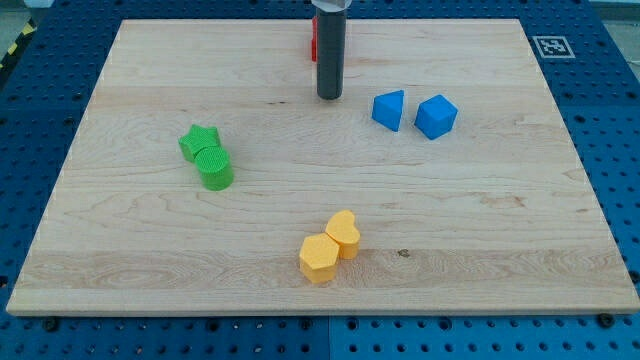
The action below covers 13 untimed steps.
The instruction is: Separate red star from red circle
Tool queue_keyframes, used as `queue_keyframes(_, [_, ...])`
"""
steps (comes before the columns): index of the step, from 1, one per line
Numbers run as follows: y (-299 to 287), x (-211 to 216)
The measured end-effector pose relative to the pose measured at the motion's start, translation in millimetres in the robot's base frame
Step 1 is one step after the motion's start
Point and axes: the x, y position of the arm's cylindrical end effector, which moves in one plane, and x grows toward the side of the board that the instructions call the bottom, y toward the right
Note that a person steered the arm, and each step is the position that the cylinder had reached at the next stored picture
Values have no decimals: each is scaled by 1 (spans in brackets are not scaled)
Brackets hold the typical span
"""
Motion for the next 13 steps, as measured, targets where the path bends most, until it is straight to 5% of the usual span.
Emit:
queue_keyframes(4, [-1, -4])
queue_keyframes(11, [61, -86])
queue_keyframes(13, [19, -82])
